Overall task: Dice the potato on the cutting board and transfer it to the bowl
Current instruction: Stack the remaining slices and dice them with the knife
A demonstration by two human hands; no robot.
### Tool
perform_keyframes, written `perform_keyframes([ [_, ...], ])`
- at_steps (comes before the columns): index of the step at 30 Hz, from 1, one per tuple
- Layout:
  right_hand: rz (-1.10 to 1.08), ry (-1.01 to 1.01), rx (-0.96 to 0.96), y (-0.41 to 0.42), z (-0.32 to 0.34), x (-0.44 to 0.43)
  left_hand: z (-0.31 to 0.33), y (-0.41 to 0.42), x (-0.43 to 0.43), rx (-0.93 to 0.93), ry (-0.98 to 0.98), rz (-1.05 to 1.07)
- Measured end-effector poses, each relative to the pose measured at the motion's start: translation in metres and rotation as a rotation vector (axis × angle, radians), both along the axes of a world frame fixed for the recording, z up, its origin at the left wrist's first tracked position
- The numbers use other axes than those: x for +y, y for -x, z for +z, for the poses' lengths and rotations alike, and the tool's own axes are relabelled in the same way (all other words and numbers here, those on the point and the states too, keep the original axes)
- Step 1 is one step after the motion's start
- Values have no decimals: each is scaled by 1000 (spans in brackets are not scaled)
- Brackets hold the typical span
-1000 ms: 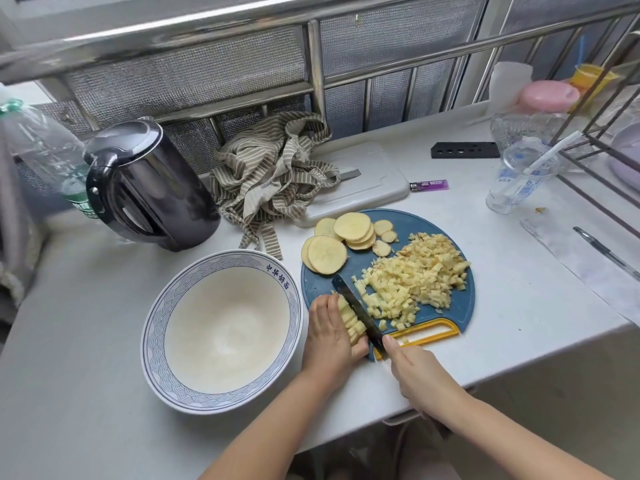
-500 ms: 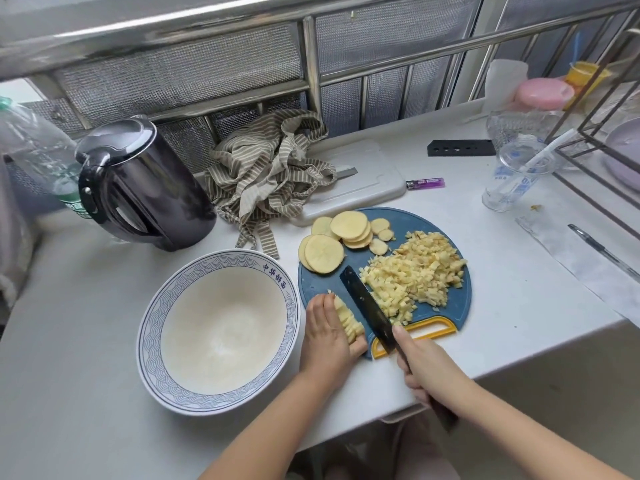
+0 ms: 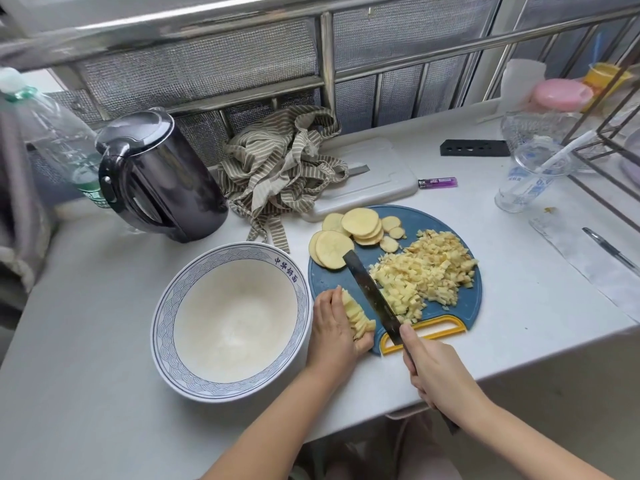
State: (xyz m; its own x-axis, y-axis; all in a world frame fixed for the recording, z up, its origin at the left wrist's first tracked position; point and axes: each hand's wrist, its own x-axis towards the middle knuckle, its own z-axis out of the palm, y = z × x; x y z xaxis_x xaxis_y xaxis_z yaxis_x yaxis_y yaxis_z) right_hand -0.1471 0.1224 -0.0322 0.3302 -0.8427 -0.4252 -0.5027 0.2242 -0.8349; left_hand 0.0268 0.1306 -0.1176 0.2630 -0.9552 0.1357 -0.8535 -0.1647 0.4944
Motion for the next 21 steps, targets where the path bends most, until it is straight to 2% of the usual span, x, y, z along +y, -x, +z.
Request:
perform_keyframes([
  [7,-82,-9,-1,10,-6,-4,9,19,-9,-17,-66,128],
  [11,-75,-9,8,14,-3,-7,28,23,-17,10,-206,145],
  [14,-62,9,12,15,-2,-8,30,21,-19,46,-152,163],
  [17,-22,31,32,15,-3,-6,25,14,-12,68,-149,90],
  [21,64,80,76,15,-3,-2,13,5,3,28,-8,43],
])
